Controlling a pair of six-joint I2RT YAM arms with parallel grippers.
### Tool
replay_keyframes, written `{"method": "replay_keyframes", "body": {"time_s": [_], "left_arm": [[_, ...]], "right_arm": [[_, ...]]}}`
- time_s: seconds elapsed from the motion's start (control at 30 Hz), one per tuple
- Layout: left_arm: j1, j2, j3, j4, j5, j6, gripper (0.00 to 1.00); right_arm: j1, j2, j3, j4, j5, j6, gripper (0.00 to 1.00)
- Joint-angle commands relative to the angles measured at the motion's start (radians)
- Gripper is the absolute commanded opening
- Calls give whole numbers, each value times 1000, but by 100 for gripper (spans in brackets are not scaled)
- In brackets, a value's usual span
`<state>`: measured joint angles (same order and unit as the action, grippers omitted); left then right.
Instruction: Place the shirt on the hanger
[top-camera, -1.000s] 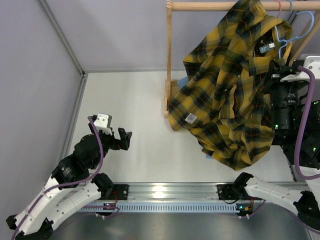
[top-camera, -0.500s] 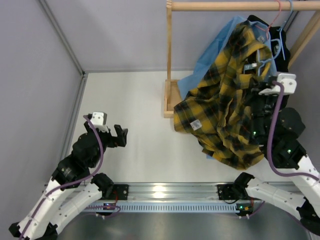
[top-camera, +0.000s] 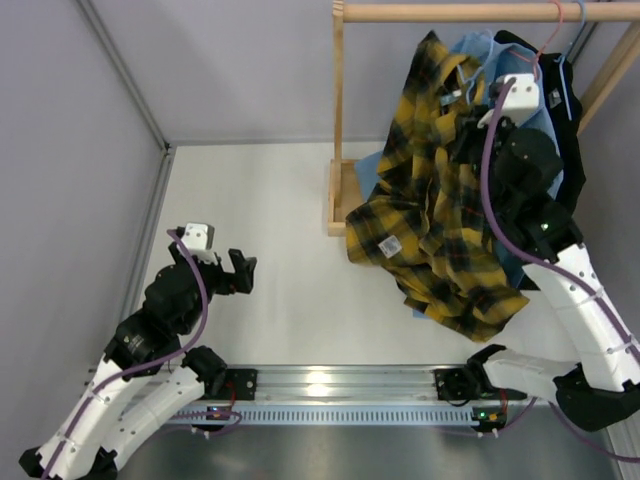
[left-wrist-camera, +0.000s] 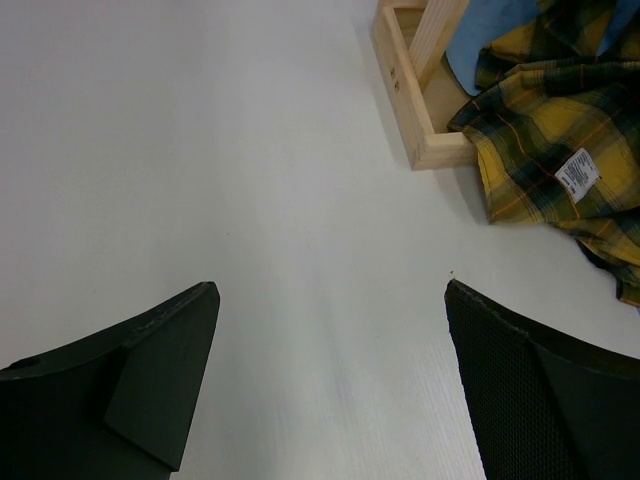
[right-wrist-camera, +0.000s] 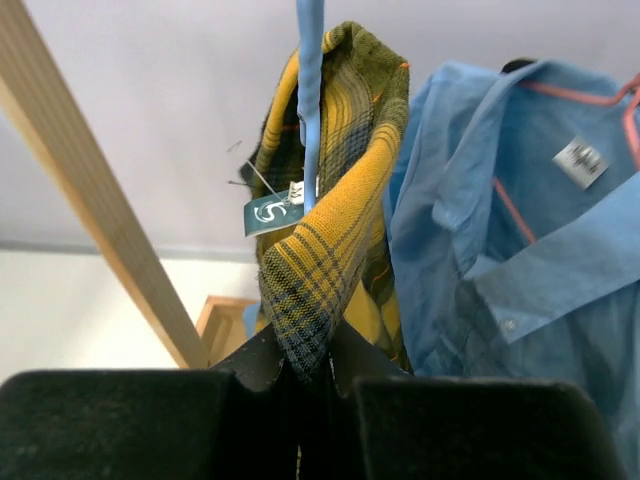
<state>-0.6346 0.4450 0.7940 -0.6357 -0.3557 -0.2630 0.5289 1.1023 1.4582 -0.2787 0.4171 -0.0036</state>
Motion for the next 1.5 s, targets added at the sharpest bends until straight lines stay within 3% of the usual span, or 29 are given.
{"method": "replay_keyframes", "body": {"time_s": [0.0,0.13,0.33,0.5,1.03,1.13,1.17,1.23,1.27,1.47], "left_arm": [[21,-20,-3,53,1,5,98],[29,-23,-1,51,29,7,98],[29,-25,-1,51,31,11,98],[30,-40,-1,51,24,8,98],[45,-38,1,51,29,10,98],[78,-31,-1,53,-6,2,98],[91,-23,-1,51,-14,-1,98],[144,-6,2,51,-29,-13,98],[163,0,4,53,-29,-16,98],[282,32,11,53,-44,-36,98]], "right_arm": [[-53,21,128,-13,-158,59,0],[-67,66,218,-20,-153,36,0],[-116,273,448,-106,-161,11,0],[-130,401,537,-106,-149,14,0],[-132,426,395,-51,-141,109,0],[-132,380,341,-50,-162,120,36],[-130,340,328,-50,-170,128,65],[-132,260,272,-51,-201,136,93],[-132,228,249,-54,-207,137,99],[-132,-97,-1,-155,-233,172,100]]}}
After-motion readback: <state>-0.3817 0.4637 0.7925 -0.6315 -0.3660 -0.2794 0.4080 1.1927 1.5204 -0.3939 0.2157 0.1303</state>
